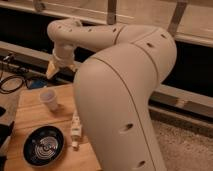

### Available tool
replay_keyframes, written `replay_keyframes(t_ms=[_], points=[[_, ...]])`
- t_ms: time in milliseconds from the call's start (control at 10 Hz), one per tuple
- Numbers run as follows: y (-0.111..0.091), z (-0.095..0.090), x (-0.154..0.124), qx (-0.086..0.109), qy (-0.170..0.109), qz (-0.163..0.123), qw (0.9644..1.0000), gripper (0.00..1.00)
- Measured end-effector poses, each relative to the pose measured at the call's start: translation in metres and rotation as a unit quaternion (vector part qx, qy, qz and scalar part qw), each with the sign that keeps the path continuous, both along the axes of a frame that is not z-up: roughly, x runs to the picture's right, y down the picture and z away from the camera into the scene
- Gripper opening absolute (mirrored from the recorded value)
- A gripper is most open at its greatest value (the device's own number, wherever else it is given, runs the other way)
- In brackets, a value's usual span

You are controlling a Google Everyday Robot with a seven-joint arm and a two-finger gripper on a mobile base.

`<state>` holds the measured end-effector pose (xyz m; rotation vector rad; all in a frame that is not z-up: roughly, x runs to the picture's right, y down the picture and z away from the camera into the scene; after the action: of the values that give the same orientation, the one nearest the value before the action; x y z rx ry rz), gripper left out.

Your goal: Pick up the ceramic cup

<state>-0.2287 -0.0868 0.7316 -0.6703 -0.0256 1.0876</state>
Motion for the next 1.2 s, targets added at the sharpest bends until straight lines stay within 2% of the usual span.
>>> replay_keyframes(t_ms=[200, 300, 600, 900, 1200], points=[[-0.003, 0.003, -0.01, -0.007, -0.006, 0.009, 0.9999, 0.79], [0.001, 0.003, -0.02, -0.017, -0.016, 0.017, 0.9996, 0.79], [0.012, 0.012, -0.025, -0.046, -0.024, 0.04, 0.9979, 0.79], [0.026, 0.028, -0.035, -0.055, -0.025, 0.053, 0.9968, 0.79], [0.037, 0.031, -0.04, -0.068, -0.024, 0.066, 0.9952, 0.79]])
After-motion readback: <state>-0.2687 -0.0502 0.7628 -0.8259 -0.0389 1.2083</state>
